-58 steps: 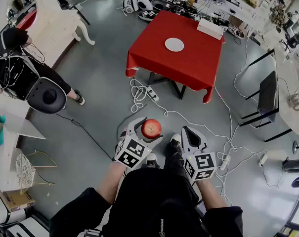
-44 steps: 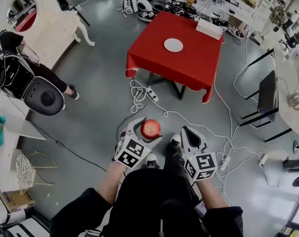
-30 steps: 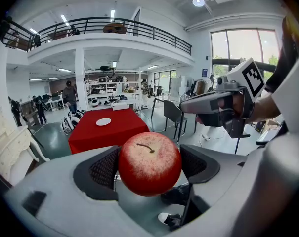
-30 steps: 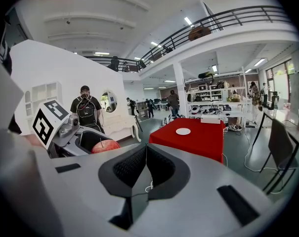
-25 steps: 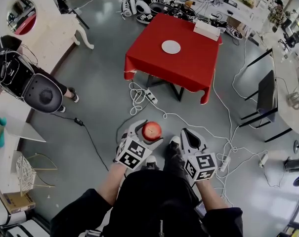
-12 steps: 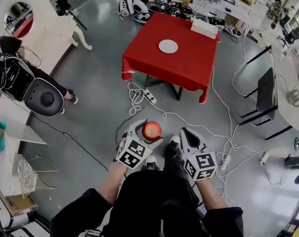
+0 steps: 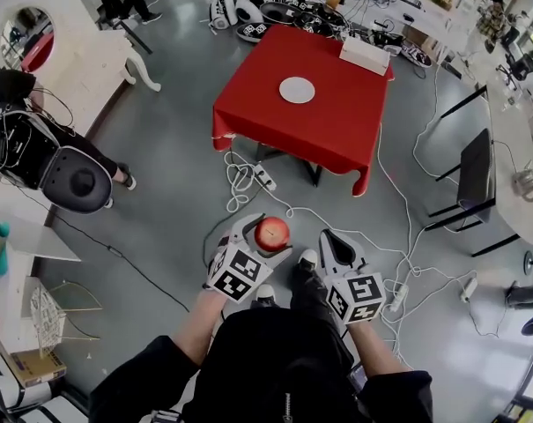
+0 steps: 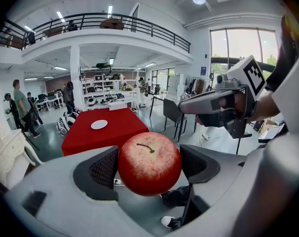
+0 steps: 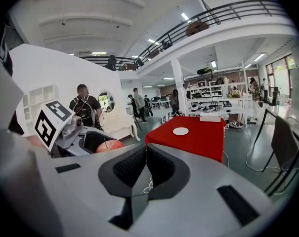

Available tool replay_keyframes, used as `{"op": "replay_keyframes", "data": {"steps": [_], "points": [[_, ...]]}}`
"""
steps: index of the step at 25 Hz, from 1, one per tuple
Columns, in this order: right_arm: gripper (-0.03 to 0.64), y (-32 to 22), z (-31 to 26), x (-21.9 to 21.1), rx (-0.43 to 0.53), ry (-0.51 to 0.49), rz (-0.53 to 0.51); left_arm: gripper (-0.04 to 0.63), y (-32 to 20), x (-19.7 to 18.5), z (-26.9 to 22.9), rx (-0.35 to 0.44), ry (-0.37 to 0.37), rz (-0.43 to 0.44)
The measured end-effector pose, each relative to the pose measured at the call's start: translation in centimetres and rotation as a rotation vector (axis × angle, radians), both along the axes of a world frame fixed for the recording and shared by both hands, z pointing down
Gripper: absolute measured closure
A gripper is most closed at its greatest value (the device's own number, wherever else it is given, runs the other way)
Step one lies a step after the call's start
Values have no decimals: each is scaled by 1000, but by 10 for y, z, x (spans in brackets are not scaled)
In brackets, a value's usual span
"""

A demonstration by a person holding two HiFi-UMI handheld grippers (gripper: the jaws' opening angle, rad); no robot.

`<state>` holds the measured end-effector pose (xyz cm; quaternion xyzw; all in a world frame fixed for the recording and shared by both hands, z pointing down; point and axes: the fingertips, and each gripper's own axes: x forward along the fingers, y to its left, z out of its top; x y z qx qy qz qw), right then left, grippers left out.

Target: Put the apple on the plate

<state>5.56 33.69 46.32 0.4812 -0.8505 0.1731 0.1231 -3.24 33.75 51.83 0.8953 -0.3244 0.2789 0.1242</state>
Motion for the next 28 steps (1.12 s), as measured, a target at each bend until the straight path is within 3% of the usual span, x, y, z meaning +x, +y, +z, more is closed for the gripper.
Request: {"op": "replay_keyframes", "data": {"steps": [19,28], "points": [[604,-151,-17,60,4,-15,-102,199,-162,59,-25,31,-5,-116],[606,-190,-13,94,1,-41,-154,199,-203,89,-25,41,-35,-171]]}}
